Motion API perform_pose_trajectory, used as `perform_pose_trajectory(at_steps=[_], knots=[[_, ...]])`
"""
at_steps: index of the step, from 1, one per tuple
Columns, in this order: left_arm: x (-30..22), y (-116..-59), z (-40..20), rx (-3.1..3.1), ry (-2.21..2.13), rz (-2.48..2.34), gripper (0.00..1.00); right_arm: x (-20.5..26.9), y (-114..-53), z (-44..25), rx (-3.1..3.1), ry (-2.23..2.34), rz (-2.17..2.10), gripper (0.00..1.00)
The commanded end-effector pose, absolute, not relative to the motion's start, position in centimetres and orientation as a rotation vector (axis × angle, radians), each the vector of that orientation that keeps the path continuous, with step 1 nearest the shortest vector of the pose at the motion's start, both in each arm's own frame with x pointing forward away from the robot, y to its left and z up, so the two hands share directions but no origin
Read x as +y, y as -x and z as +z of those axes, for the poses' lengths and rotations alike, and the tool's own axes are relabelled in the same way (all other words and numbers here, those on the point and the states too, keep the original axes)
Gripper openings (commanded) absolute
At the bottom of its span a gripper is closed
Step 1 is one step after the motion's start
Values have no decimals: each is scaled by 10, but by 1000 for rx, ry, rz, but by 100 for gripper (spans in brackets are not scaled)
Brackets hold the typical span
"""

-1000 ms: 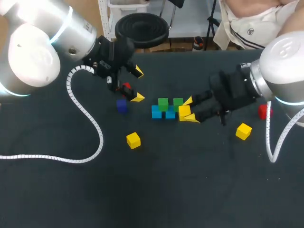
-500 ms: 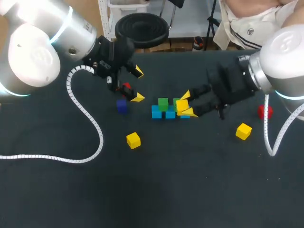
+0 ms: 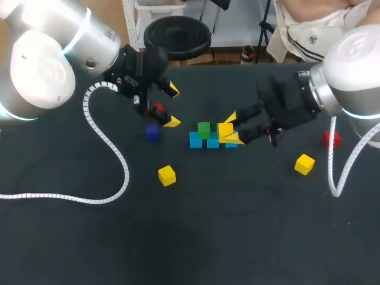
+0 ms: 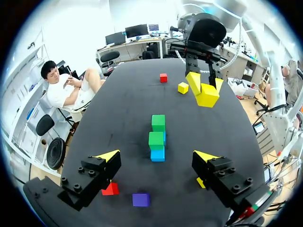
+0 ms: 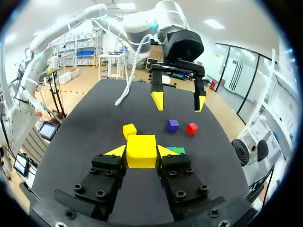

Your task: Place the blue cubes, place green cubes on the blue cubes, place the yellow cubes on the green cubes, then place the red cubes on the yellow cubes, and place purple cube on the red cubes.

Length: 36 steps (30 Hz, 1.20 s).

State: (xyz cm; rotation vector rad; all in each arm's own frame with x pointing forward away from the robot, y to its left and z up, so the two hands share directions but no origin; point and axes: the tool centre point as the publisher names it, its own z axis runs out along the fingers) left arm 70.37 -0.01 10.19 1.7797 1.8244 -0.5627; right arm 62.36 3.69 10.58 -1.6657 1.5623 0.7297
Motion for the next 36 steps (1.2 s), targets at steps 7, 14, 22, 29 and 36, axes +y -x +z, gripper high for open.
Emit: perform_pose_trajectory(at_steps=[7,14,22,29,36], knots=[[1,-704,102,1821,-1779,-563,100,43,-635,98,1514,1802,703,0],[1,-704,102,1821,-1779,-563,100,43,-635,98,1514,1802,703,0],[1,-704,102,1821,-1779,-563,100,43,-638,97,1512,1797,715,0],[1,-704,102,1821,-1779,-563,100,43,-654,100,1553,1768,750,0],[1,-704,102,1821,-1779,-563,100,54,-661,96,1565,1745,812,0]])
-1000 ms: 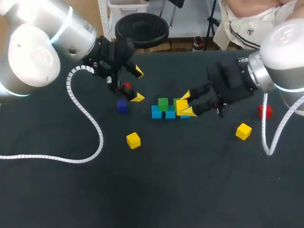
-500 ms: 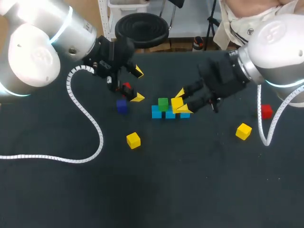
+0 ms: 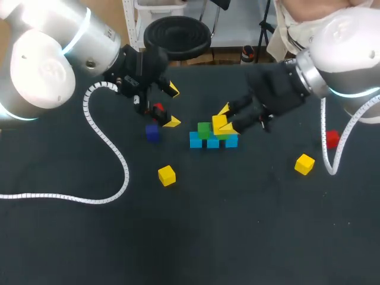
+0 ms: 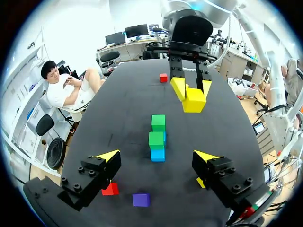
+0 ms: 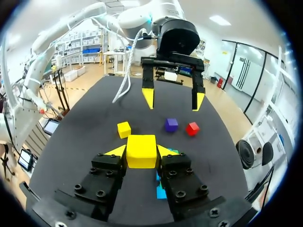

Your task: Place the blue cubes, place green cubes on the blue cubes, place the yellow cubes on the green cubes, then place the red cubes on the yellow cubes, and place purple cube on the red cubes.

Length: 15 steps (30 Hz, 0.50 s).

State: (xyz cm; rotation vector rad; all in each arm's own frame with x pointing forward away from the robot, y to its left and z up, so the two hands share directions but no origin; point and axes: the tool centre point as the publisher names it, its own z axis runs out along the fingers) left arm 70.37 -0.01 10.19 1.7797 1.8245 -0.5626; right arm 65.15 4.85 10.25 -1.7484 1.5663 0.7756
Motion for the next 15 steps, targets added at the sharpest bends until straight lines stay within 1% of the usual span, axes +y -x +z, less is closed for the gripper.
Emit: perform_pose_trajectory(at_steps=[1,9,15], knots=[[1,-704,102,1821,-1779,-563,100,57,-661,94,1572,1748,826,0],[1,-704,102,1821,-1779,-563,100,53,-657,68,1640,1700,844,0],[1,-704,102,1821,-1779,-563,100,56,-660,67,1665,1742,811,0]])
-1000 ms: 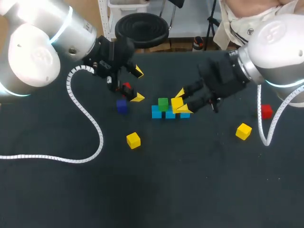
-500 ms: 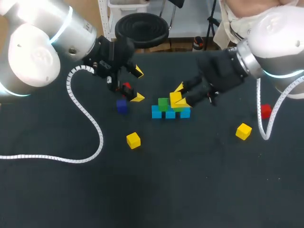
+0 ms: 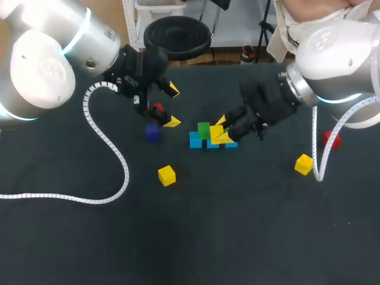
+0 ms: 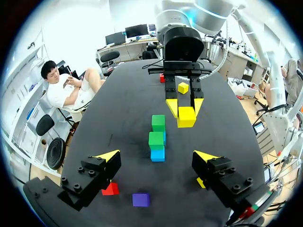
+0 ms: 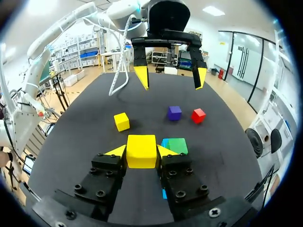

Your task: Place the blue cubes, place green cubes on the blue cubes, place the yellow cubes on the green cubes, then place the red cubes on the yellow cubes, and place purple cube on the red cubes.

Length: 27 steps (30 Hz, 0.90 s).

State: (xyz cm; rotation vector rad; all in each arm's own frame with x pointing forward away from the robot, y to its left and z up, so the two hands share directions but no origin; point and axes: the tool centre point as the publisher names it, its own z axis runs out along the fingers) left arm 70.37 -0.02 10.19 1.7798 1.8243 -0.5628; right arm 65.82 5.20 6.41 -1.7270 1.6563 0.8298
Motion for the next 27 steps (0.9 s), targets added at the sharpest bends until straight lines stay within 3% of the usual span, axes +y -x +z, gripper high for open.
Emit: perform_pose_trajectory(at_steps=[1,27], knots=[[1,-704,102,1821,-1779,-563,100,56,-660,68,1664,1743,811,0],[1,-704,102,1821,-1779,-563,100,44,-686,59,1638,1683,790,0]])
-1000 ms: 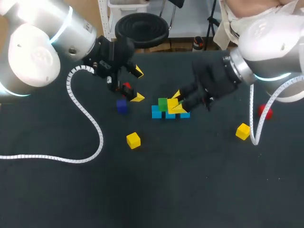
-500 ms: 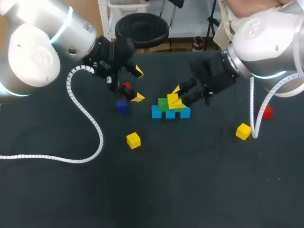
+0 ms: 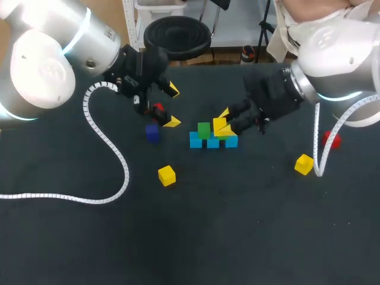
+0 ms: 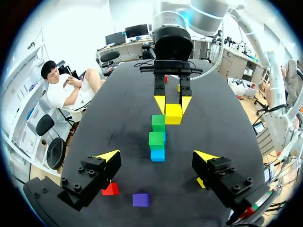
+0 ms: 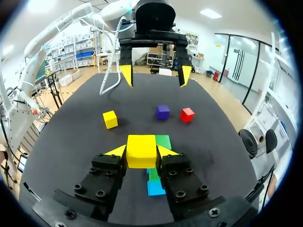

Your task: Place the blue cubes, place green cubes on the blue cubes, place the yellow cubes on the green cubes, then place the red cubes on the yellow cubes, and place purple cube on the red cubes.

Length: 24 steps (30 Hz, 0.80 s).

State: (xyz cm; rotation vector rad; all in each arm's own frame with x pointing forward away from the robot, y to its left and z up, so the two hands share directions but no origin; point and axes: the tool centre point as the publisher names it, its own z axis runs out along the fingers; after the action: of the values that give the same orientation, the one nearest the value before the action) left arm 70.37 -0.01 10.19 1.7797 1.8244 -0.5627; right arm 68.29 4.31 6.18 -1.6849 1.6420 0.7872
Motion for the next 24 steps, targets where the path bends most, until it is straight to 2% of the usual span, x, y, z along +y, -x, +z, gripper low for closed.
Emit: perform_pose_trajectory(at_steps=[1,24], knots=[[1,-704,102,1821,-1779,-563,100,45,-686,59,1639,1683,790,0],[1,-704,102,1821,-1779,-563,100,54,-701,56,1628,1699,773,0]])
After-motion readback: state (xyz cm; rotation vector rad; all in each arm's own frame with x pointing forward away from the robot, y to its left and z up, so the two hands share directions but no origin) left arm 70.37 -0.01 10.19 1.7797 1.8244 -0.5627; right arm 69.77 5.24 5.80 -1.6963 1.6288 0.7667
